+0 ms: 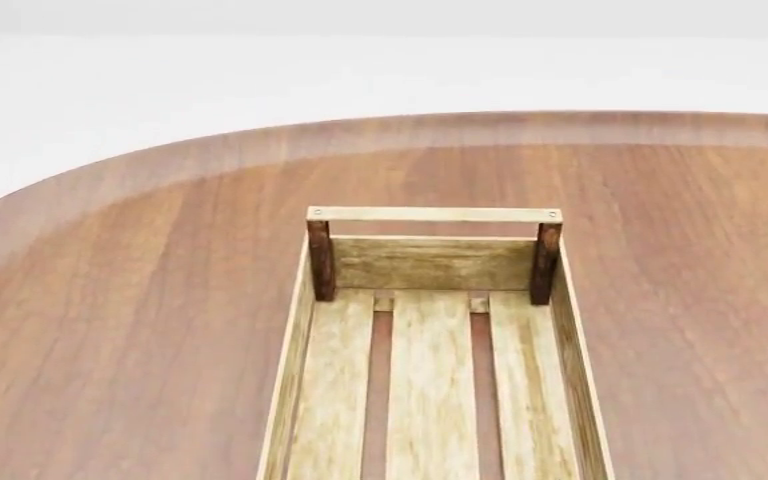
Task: Pick up the cream cheese and put it in the tray.
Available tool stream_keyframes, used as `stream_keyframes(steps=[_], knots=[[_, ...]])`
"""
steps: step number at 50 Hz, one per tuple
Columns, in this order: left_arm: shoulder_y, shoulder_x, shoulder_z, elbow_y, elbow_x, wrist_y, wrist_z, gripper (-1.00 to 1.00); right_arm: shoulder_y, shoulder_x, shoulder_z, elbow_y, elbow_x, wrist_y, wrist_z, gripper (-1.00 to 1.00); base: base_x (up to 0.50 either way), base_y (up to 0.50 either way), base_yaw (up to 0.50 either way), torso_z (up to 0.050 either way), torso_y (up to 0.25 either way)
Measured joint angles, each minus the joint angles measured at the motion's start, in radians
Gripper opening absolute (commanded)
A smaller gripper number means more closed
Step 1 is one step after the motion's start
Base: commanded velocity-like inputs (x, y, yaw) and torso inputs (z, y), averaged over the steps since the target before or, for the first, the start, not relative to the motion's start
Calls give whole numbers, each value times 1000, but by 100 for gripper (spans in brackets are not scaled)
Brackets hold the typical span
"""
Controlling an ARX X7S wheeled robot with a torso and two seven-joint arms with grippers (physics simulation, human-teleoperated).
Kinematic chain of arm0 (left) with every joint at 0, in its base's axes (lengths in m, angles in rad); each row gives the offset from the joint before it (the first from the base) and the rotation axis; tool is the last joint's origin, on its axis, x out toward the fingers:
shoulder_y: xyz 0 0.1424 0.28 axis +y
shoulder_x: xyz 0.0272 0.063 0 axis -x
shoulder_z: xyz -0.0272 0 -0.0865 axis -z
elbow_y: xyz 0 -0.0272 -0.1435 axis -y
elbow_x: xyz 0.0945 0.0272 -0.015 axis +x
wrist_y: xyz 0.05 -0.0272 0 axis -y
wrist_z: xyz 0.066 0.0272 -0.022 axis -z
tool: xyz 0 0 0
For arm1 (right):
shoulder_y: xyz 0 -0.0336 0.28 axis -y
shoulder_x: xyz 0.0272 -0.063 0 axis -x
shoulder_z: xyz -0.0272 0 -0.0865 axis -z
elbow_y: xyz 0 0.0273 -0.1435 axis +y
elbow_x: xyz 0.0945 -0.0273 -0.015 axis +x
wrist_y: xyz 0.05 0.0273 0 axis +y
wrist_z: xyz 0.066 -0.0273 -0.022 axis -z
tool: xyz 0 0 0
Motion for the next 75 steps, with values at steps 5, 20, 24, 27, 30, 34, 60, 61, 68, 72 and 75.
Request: stream_keyframes(steps=[5,20,24,27,30,34,60,61,68,72,75], knots=[[-1,-1,3,0,0,-5,1,100,-3,-6,22,16,17,-2,13,100,0,0,0,0,0],[-1,-3,6,3,3,-14,-2,100,-10,-14,59,42,58,21,42,100,0,0,0,0,0],[-1,-3,7,4,3,-17,-2,100,-12,-14,66,46,78,33,44,100,0,0,0,0,0],[-1,-3,8,4,4,-19,-2,100,-11,-13,69,51,94,44,45,100,0,0,0,0,0],[-2,-4,9,4,4,-21,-2,100,-11,-12,74,56,112,56,45,100,0,0,0,0,0],[-3,-4,11,4,3,-23,-3,100,-13,-9,79,59,135,73,45,100,0,0,0,0,0],[-15,-8,21,-2,-4,-35,-2,100,-46,27,123,78,303,160,8,100,0,0,0,0,0],[-15,-8,21,-2,-4,-36,-2,100,-47,29,123,79,307,164,8,100,0,0,0,0,0],[-16,-9,23,-2,-5,-39,-3,100,-50,38,124,85,320,188,11,100,0,0,0,0,0],[-16,-10,24,-3,-5,-39,-3,100,-53,43,126,86,327,199,14,100,0,0,0,0,0],[-18,-10,25,-5,-6,-40,-3,100,-55,46,127,88,331,206,15,100,0,0,0,0,0]])
